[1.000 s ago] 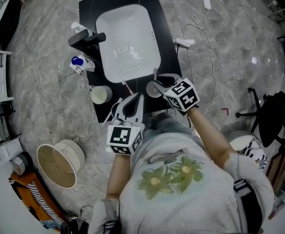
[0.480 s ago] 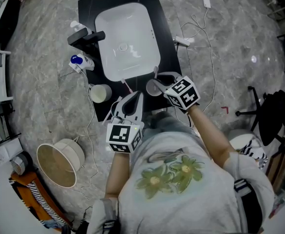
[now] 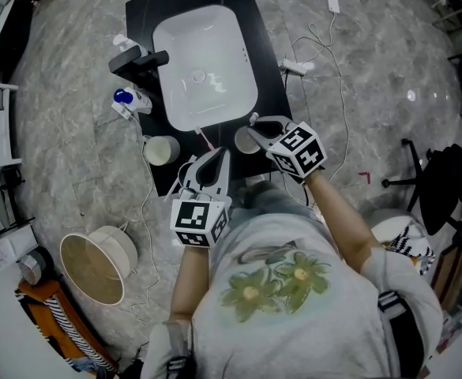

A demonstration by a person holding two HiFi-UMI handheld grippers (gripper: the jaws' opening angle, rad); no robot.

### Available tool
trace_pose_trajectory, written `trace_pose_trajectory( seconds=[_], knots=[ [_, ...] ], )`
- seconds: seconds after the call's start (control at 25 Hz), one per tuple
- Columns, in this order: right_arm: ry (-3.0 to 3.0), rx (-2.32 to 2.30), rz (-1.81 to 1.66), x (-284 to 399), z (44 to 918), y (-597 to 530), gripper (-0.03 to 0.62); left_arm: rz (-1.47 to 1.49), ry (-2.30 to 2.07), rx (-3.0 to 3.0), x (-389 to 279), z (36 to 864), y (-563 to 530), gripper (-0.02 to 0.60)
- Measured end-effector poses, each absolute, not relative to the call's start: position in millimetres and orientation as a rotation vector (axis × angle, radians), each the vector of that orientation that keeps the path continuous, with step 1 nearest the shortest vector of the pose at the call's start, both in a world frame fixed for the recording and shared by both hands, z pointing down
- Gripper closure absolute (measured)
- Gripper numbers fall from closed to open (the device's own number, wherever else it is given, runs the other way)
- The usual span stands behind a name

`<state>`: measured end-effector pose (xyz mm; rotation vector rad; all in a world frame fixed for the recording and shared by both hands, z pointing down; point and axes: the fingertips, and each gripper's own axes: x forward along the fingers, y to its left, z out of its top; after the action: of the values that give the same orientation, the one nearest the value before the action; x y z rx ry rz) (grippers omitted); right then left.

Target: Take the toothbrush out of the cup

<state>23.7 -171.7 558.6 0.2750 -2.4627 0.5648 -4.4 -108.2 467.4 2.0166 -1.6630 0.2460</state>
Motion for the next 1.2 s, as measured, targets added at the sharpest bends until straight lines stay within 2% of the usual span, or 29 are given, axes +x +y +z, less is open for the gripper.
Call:
trace_pose_trajectory(
  seconds=[0.84,1.2],
  knots=[
    [-2.608,0.274,0.527,75.9,455.9,-156.4,0.531,0.215,-1.654,2.048,20.4,445.6,-102.5,0.563],
    [-2.570,0.376,0.531,116.4,454.6,-146.7,0.531,0.223,-1.609,2.103,35.4,438.7,-98.2,0.563]
  ],
)
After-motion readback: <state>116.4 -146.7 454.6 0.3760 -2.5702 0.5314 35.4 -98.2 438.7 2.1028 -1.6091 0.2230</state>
